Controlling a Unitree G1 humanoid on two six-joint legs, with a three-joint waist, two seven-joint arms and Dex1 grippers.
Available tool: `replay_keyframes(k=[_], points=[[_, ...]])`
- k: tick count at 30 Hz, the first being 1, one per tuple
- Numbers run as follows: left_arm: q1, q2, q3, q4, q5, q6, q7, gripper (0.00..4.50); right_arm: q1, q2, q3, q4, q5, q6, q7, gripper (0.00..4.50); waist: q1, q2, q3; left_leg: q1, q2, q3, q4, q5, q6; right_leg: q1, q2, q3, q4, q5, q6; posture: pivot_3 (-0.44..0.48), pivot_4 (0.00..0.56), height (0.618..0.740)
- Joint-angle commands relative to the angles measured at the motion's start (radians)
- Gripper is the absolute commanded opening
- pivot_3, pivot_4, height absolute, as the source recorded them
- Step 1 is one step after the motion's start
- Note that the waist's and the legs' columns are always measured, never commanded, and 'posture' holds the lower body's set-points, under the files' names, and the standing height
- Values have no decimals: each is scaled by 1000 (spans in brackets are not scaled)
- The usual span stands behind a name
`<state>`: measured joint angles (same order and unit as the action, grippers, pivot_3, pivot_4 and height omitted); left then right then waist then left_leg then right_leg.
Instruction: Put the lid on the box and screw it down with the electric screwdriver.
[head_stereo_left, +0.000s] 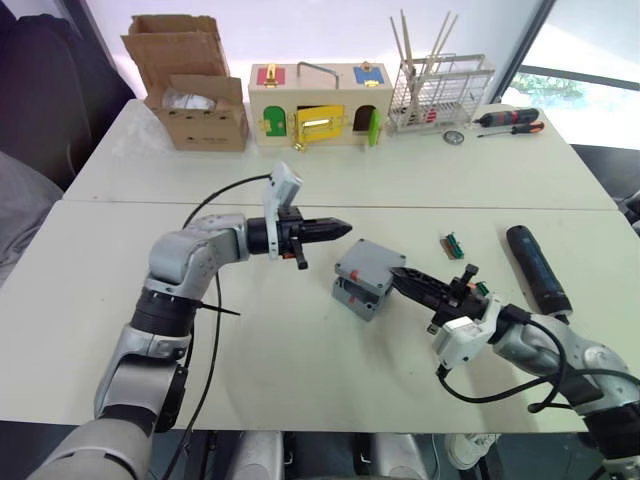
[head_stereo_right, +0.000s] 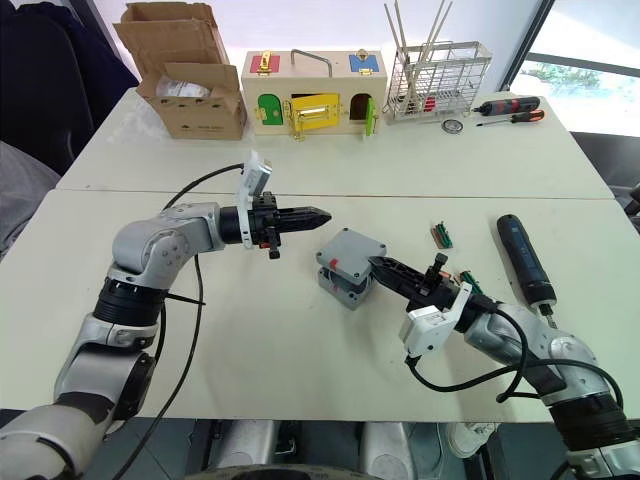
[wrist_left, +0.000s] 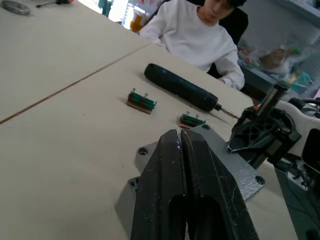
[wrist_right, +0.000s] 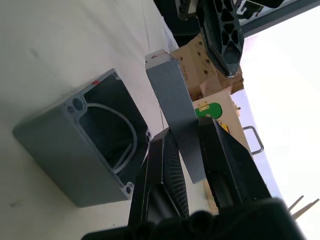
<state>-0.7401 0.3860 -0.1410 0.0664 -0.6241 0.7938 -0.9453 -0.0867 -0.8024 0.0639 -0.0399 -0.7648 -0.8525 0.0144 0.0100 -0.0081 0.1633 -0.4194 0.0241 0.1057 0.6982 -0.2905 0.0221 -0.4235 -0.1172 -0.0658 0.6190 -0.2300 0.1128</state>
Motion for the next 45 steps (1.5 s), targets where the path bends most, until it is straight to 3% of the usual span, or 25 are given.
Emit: replay_keyframes(k=[1,18,24,34,35,41,45], points=[[14,3,-27,-34,26,-27,-31,48,-2,13,-3,2,-21,-8,-42,132,-1,0,0,0,0,0,0,0,0,0,0,0,0,0,0,0,150,728],[54,21,-166,35,201,-102,-107,48,29,40,75,74,-148,30,-154,132,0,0,0,1,0,0,0,0,0,1,0,0,0,0,0,0,150,728],[63,12,-211,55,274,-140,-100,48,27,33,98,97,-165,48,-176,132,1,0,-1,13,1,-1,-2,-1,0,15,0,0,-4,-2,-3,0,150,728],[85,6,-263,40,321,-102,-97,48,48,27,118,108,-147,73,-171,132,3,0,-3,15,2,-3,-1,-2,2,17,0,0,-4,-3,-3,0,150,728],[89,5,-265,32,312,-80,-103,0,52,27,118,107,-140,76,-168,1174,3,0,-3,15,2,-3,-1,-2,2,17,-1,0,-4,-3,-3,0,150,728],[99,2,-285,39,341,-52,-87,0,75,12,105,88,-128,90,-168,3588,0,-2,-11,20,2,-3,-2,-3,4,21,-1,0,-4,-3,-3,0,150,728],[107,8,-299,45,355,-57,-85,0,97,0,93,67,-126,94,-173,3588,2,-2,-15,28,2,-3,-3,-7,7,29,-2,0,-5,-8,-5,0,150,728]])
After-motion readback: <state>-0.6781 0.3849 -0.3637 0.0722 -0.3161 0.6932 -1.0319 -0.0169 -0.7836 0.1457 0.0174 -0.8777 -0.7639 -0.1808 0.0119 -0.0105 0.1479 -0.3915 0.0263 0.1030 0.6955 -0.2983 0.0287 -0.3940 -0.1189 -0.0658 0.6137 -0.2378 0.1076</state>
